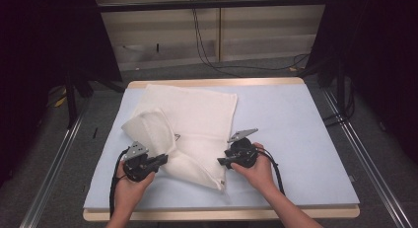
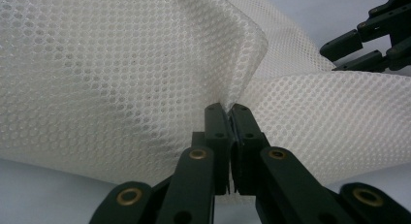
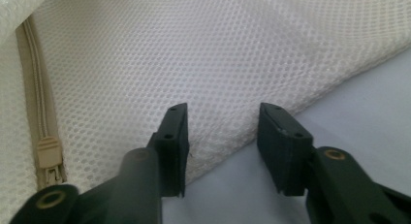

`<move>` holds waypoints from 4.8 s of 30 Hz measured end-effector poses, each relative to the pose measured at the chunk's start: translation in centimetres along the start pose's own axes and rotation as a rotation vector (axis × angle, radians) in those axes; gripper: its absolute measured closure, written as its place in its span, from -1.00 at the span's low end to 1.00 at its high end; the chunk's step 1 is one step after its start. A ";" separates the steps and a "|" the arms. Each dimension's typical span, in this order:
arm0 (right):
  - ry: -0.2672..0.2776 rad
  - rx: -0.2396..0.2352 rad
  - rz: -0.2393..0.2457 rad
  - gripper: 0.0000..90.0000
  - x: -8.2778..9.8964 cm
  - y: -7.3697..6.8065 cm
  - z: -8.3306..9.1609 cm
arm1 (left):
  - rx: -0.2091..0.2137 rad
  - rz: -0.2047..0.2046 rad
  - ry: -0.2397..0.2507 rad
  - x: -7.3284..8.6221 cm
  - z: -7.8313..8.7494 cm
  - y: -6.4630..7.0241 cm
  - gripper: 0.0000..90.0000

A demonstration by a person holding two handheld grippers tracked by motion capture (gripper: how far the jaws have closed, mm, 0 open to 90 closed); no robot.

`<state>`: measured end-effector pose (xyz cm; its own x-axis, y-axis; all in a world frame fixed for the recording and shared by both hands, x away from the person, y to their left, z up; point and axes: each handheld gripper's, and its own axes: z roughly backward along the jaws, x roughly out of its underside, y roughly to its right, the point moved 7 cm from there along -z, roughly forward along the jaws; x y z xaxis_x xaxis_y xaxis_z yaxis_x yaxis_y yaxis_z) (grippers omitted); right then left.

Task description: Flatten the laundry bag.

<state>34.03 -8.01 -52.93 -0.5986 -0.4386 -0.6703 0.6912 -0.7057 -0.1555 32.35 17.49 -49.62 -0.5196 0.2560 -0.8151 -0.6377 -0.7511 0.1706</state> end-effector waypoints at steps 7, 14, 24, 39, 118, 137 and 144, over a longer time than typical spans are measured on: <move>-0.023 0.062 0.075 0.55 0.0 -0.8 -0.2 | 0.003 0.001 0.002 0.0 -0.1 0.1 0.94; -0.013 0.035 0.062 0.95 -0.2 -0.4 -0.2 | 0.012 -0.016 0.015 -0.4 -0.5 0.4 0.95; 0.042 0.185 0.002 0.95 0.1 4.2 1.7 | 0.087 -0.079 0.032 -1.4 -2.3 2.9 0.93; 0.120 0.127 -0.004 0.70 -0.3 3.6 3.0 | 0.107 -0.068 0.016 -0.1 -1.4 3.6 0.79; 0.032 0.257 -0.079 0.92 1.8 9.2 4.5 | -0.152 0.187 -0.052 3.1 4.3 -8.3 0.30; 0.032 0.240 -0.081 0.90 2.3 9.0 4.4 | -0.153 0.154 -0.136 3.1 1.2 -7.1 0.00; 0.033 0.237 -0.083 0.90 2.6 8.8 4.6 | -0.181 0.091 -0.204 2.7 0.4 -6.1 0.46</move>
<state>36.71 -17.89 -52.68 -0.6332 -0.3576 -0.6864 0.5235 -0.8511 -0.0395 34.61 23.05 -52.63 -0.6857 0.2858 -0.6694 -0.4805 -0.8685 0.1215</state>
